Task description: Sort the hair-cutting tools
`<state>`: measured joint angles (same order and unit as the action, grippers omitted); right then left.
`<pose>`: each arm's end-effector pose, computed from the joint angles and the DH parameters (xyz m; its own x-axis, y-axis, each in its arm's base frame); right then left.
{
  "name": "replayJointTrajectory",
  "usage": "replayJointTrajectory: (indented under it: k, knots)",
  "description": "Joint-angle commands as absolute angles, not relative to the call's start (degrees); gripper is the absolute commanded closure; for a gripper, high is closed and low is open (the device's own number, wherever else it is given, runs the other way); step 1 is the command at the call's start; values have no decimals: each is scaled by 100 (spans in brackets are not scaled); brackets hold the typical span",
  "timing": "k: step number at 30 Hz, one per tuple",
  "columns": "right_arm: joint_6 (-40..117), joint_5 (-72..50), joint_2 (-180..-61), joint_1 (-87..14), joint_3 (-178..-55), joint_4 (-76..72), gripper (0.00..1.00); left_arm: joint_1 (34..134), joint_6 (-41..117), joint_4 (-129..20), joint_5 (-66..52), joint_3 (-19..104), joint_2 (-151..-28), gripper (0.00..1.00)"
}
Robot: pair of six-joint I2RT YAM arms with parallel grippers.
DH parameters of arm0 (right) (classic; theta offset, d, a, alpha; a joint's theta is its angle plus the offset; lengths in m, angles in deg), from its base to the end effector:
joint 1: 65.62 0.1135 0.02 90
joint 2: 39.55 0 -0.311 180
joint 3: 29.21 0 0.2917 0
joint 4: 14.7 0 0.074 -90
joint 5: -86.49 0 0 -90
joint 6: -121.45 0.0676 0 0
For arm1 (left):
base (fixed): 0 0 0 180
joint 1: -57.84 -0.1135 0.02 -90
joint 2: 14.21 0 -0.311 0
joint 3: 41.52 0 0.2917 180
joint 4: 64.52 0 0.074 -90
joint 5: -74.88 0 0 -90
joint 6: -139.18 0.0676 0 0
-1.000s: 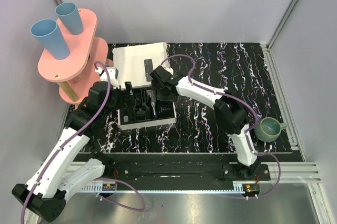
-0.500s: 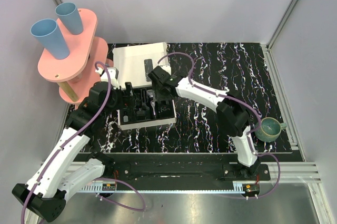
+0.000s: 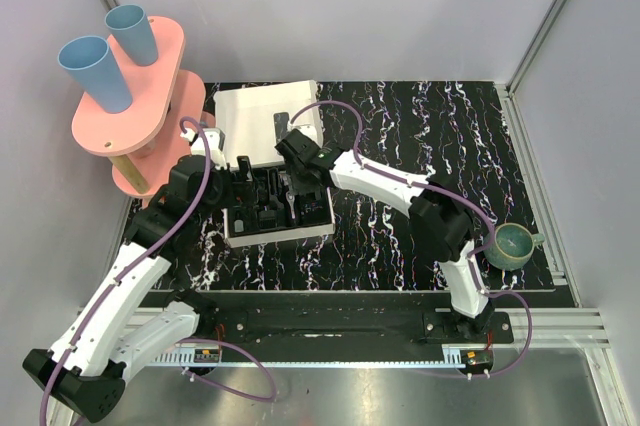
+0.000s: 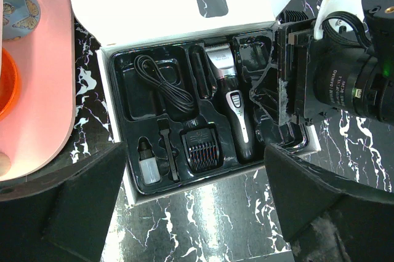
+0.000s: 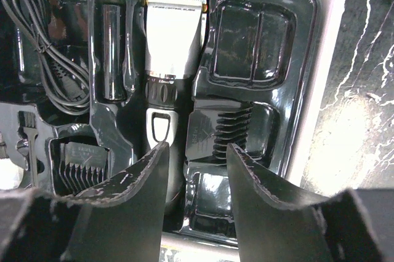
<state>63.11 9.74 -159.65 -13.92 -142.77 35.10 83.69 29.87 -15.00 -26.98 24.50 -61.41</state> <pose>0.3489 0.4167 0.2330 -0.7987 -0.1870 -0.5719 -0.3124 0.9412 0.1285 0.1908 -0.0770 0.3642 -0.5221 -0.1066 -0.8462 0.1007 0.9775 -0.1853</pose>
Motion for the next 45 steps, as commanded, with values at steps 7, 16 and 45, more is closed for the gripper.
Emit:
replayJointTrajectory:
  k: [7, 16, 45]
  knots:
    - [6010, 1318, -16225, -1350, -14523, 3277, 54, 8342, 2985, -1679, -2831, 2449, -6053, 1]
    - [6002, 1398, -16243, -1350, -14566, 3356, 61, 8342, 2985, -1679, -2839, 2458, -6079, 1]
    - [5948, 1327, -16225, -1236, -14523, 3188, 62, 8342, 2993, -1661, -2866, 2431, -6044, 1]
